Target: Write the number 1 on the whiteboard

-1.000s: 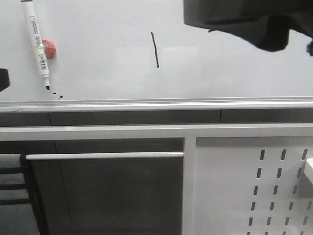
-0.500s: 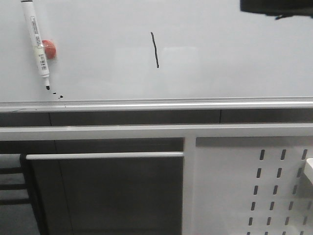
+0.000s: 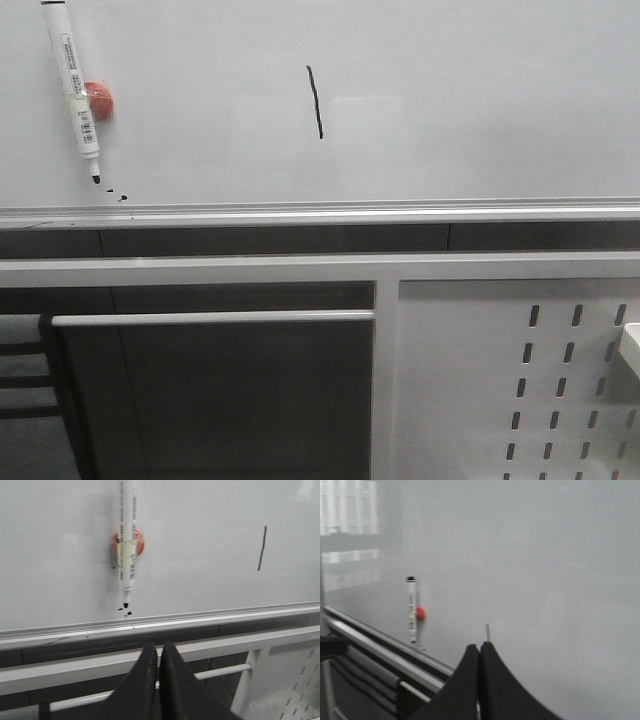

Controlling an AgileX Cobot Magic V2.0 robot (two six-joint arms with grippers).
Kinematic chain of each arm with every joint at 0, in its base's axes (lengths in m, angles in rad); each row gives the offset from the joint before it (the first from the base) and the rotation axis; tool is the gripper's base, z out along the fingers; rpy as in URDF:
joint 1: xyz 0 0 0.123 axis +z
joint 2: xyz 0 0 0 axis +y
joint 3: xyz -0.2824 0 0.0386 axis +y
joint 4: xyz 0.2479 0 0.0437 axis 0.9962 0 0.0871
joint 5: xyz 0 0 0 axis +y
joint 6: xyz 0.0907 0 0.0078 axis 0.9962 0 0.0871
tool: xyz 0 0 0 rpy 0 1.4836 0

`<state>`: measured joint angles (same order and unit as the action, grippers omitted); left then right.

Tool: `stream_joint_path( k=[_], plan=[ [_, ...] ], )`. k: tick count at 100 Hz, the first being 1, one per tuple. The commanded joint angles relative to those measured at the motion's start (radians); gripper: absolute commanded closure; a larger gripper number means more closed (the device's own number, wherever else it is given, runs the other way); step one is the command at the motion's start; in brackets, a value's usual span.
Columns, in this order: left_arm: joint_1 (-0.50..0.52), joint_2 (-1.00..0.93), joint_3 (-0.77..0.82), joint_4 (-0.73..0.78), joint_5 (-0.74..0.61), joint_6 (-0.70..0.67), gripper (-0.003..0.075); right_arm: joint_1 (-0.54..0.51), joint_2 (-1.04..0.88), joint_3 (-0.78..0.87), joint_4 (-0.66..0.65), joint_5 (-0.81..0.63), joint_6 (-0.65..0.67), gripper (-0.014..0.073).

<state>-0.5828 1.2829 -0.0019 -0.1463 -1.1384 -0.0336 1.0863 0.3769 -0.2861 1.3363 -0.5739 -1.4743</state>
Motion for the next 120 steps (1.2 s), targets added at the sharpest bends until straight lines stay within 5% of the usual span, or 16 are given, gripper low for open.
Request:
stream_joint_path(
  k=[1, 39, 63, 120],
  plan=[
    [-0.003, -0.017, 0.025, -0.028, -0.212, 0.026, 0.0742, 0.000, -0.041, -0.026, 0.078, -0.104, -0.167, 0.0659],
    [-0.003, -0.017, 0.025, -0.010, -0.209, 0.026, 0.0742, 0.000, -0.233, -0.026, 0.388, -0.188, -0.479, 0.0662],
    [-0.003, -0.015, 0.025, -0.007, -0.206, 0.026, 0.0741, 0.000, -0.309, -0.026, 0.493, -0.205, -0.487, 0.0662],
    [-0.003, 0.166, 0.025, -0.007, -0.211, 0.024, 0.0741, 0.000, -0.309, -0.022, 0.493, -0.277, -0.487, 0.0662]
  ],
)
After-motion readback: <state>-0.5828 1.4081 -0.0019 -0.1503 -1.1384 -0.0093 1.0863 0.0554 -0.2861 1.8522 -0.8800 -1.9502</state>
